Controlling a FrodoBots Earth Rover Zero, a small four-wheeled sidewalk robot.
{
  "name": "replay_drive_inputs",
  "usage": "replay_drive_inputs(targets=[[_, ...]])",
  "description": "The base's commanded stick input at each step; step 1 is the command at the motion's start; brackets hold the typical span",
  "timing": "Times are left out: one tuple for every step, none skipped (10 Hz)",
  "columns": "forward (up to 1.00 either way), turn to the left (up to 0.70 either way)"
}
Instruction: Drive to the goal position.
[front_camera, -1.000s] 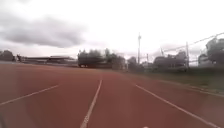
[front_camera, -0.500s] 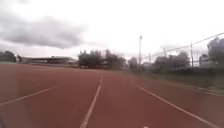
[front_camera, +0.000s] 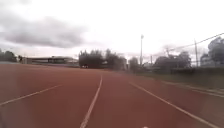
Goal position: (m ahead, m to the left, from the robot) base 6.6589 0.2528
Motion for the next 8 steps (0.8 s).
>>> replay_drive_inputs(targets=[[0.70, 0.00], [0.70, 0.00], [0.70, 0.00], [0.70, 0.00], [0.70, 0.00], [0.70, 0.00], [0.70, 0.00], [0.70, 0.00]])
